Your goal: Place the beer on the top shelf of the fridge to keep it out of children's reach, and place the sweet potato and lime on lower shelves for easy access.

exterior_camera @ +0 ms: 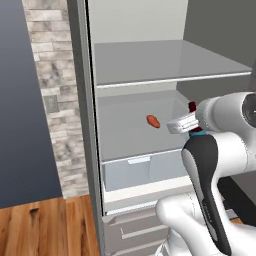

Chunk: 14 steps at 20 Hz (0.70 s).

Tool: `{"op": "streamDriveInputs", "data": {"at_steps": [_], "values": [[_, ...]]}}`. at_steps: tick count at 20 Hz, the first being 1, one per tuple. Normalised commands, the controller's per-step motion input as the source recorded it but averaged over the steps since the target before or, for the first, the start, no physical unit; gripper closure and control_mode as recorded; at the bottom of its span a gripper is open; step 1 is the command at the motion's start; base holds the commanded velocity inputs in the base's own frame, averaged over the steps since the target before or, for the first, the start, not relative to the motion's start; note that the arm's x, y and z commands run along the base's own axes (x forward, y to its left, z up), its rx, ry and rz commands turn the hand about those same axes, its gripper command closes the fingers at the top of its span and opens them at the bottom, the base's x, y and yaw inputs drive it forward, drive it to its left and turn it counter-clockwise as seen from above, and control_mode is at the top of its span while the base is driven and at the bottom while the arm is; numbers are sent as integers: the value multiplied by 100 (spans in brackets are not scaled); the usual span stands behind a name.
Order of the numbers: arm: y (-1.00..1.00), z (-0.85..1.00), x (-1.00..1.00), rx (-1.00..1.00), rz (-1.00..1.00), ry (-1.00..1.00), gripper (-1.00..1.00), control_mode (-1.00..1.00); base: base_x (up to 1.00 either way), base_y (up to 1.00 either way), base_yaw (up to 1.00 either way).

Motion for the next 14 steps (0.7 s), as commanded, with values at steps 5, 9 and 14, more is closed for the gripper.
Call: {"op": "streamDriveInputs", "data": {"at_steps": [5,9,14], "values": [[-38,14,9,8,0,-6,100,-100,0,0,0],[-12,51,0,9,0,-14,100,-100,0,0,0],[0,66,2,8,0,-19,100,-100,0,0,0]]}}
